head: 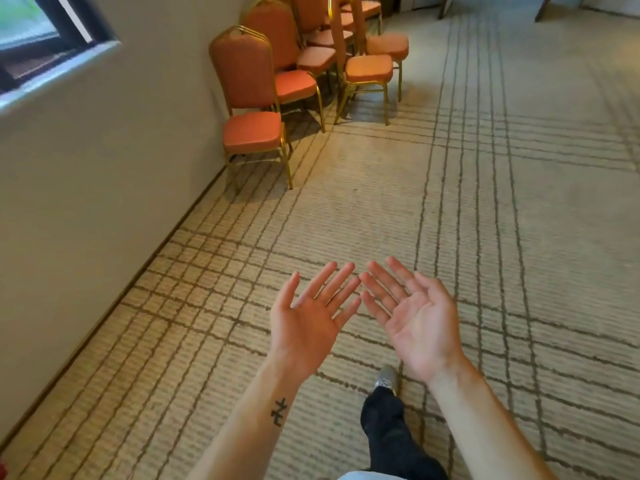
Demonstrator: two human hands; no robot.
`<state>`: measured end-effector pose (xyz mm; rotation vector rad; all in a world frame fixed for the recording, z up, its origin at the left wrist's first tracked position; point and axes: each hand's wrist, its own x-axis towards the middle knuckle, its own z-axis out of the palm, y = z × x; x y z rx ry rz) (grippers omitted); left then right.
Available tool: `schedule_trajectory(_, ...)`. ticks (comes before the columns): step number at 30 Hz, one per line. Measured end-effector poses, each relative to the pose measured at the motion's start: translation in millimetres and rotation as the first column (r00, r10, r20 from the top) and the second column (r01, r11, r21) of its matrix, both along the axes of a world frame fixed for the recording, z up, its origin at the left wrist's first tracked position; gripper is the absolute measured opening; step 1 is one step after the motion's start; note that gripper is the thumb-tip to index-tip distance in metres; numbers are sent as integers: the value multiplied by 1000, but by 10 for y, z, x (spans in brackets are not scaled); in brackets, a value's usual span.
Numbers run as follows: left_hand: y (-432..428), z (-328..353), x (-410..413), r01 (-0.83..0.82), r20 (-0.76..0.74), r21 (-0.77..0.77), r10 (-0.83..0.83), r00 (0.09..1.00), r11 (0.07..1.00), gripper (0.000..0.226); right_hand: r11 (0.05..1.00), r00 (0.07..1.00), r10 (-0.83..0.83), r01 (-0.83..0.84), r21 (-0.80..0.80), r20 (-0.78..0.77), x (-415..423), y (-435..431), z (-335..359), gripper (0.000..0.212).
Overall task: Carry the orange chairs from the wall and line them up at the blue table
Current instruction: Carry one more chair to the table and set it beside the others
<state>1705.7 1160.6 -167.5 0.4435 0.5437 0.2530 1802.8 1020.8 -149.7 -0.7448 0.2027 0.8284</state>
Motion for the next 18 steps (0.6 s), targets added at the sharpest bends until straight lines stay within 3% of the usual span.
schedule_trajectory(8,823,111,1800,-38,18,48,37,999,998,64,997,998,53,-51,59,-30,1822,868,9,47)
schedule_trajectory(18,2152,-54,3340,-170,-16,-34,169,985,985,64,987,987,161,-161,5,-27,3526,2333,-90,48)
